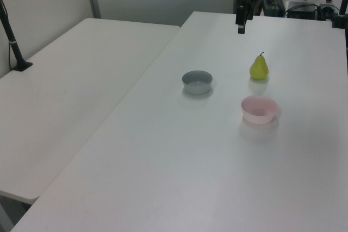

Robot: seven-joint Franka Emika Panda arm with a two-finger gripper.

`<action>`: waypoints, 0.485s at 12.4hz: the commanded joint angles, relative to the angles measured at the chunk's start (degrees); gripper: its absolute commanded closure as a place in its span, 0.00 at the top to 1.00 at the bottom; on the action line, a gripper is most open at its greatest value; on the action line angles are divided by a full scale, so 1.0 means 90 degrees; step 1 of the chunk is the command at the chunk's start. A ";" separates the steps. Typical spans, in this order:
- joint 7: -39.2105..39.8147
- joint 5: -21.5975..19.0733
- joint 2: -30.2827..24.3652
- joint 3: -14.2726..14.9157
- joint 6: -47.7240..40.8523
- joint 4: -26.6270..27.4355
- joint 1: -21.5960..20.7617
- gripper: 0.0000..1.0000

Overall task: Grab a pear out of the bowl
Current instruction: 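Open the gripper, release the pear, and raise the gripper away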

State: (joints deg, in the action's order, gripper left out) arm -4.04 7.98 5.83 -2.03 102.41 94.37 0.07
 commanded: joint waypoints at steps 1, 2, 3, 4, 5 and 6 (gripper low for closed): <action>-0.0147 -0.0532 -0.0364 0.0031 -0.0382 0.0022 -0.0047 1.00; -0.0137 -0.0641 -0.0442 0.0040 -0.0508 0.0022 -0.0047 1.00; -0.0137 -0.0652 -0.0462 0.0040 -0.0664 0.0012 -0.0047 1.00; -0.0137 -0.0691 -0.0530 0.0040 -0.0695 0.0002 -0.0047 1.00; -0.0137 -0.0740 -0.0550 0.0040 -0.0724 -0.0046 -0.0047 1.00; -0.0137 -0.0779 -0.0550 0.0040 -0.0812 -0.0076 -0.0047 1.00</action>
State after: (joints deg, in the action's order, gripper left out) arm -4.21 2.62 1.81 -2.03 97.51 94.29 -0.03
